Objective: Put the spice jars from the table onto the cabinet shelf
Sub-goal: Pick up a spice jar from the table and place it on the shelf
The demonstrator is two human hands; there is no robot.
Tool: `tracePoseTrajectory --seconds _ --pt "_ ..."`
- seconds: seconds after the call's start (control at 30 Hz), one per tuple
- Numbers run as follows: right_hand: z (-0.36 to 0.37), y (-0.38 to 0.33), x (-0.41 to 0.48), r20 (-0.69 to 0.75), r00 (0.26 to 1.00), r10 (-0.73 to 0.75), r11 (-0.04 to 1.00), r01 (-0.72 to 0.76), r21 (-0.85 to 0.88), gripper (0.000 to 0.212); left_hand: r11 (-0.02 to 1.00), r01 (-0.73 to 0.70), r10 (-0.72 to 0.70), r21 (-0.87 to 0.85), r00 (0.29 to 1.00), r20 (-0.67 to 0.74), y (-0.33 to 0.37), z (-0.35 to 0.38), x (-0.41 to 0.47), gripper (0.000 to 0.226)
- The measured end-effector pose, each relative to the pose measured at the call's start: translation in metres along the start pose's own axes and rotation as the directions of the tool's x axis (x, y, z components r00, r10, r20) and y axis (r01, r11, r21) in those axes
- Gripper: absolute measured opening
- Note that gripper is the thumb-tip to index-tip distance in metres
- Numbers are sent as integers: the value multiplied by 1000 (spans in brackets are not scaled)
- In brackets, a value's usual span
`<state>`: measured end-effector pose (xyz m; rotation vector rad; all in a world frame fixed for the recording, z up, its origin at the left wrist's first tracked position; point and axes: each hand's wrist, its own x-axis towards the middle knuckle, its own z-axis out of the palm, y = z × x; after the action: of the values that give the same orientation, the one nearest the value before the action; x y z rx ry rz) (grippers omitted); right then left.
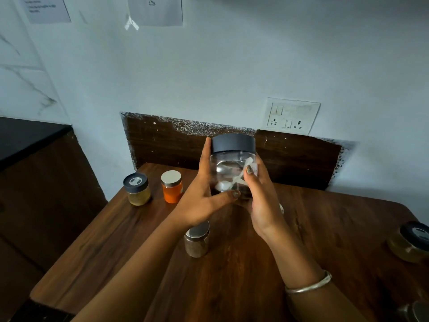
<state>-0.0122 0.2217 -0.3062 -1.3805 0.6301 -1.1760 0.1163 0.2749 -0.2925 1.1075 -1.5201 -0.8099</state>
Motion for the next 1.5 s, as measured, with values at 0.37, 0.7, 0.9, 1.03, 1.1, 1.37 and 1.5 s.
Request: tracePoseTrajectory --seconds 0.37,0.7,0.9,1.03,1.1,1.37,1.5 --pt "5 2 10 -2 1000 -27 976 26 -218 86 998 66 -66 -5 995 -76 -6 -31 13 120" --pt "-6 -18 15 257 959 116 939 -22 -342 99 990 58 -64 130 997 41 7 -46 10 109" --pt "-9 -32 9 293 942 163 862 8 -506 103 947 22 -64 319 990 123 11 -58 8 102" --pt "-11 -34 8 299 931 208 785 24 -619 98 886 -16 -27 464 996 88 14 -63 7 89" --pt "-9 -34 8 308 928 211 759 44 -650 100 872 -10 -25 490 998 65 14 -64 7 94" --pt "-10 -36 10 291 947 138 692 118 -712 99 875 11 -57 484 995 80 11 -66 12 118" --pt "-8 -37 13 269 959 94 675 137 -725 97 860 -46 5 509 997 82 13 -68 14 116"
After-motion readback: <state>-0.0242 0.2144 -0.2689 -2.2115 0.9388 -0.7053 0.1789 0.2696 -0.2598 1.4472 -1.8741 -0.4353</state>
